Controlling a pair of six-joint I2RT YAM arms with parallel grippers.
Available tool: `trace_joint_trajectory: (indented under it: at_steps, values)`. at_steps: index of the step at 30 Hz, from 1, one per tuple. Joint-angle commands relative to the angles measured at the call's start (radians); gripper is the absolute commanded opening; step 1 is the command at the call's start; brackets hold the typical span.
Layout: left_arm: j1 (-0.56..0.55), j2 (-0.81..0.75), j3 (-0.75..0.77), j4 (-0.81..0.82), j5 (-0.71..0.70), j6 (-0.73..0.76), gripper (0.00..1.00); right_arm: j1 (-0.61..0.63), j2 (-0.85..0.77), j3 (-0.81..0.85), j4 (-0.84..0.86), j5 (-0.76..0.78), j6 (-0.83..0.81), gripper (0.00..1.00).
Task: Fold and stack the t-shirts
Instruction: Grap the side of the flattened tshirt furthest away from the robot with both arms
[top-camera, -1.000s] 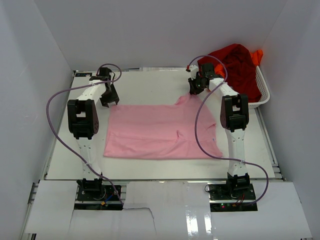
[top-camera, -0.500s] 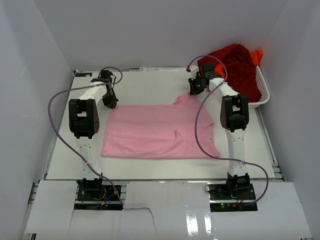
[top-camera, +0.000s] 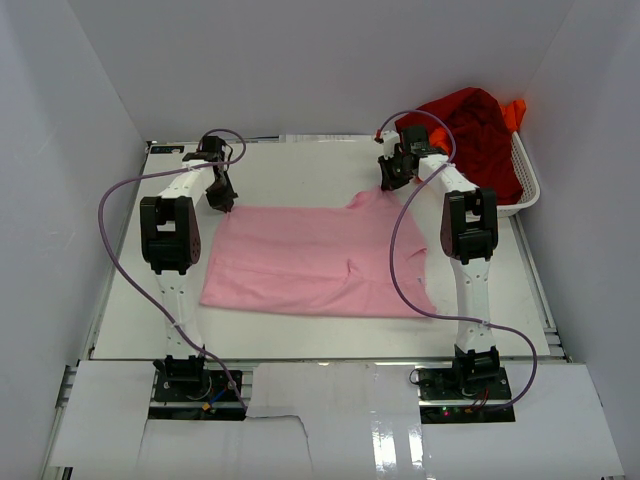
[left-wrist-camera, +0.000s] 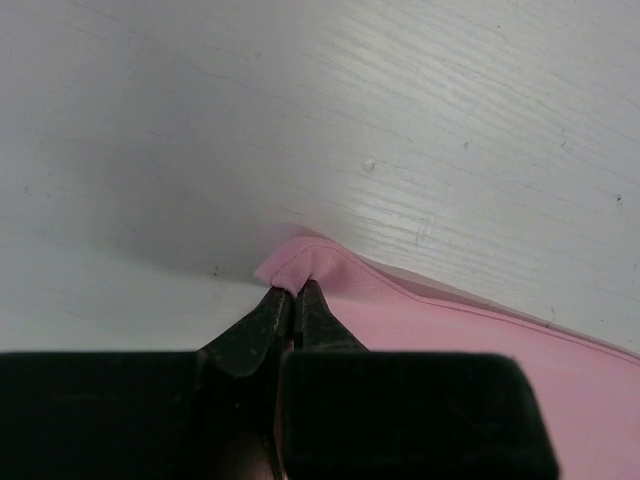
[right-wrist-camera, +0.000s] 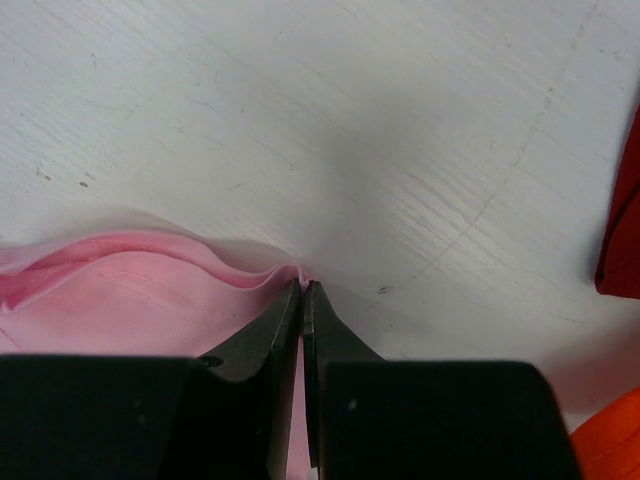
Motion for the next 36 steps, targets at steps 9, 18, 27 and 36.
trace_joint_trajectory:
  at_steps: [9,18,27,36]
  values:
    - [-0.003,-0.038,0.016,-0.006,0.013,0.004,0.0,-0.003,-0.098,0.001,-0.007,0.02,0.043,0.08]
    - [-0.003,-0.048,0.007,-0.006,0.011,0.012,0.0,-0.003,-0.128,0.078,-0.032,0.02,0.069,0.08]
    - [-0.005,-0.085,0.007,-0.006,0.019,0.013,0.0,-0.002,-0.202,0.018,-0.028,-0.011,0.087,0.08]
    - [-0.009,-0.14,-0.018,-0.008,0.019,0.013,0.05,0.001,-0.328,-0.118,-0.021,-0.003,0.098,0.08]
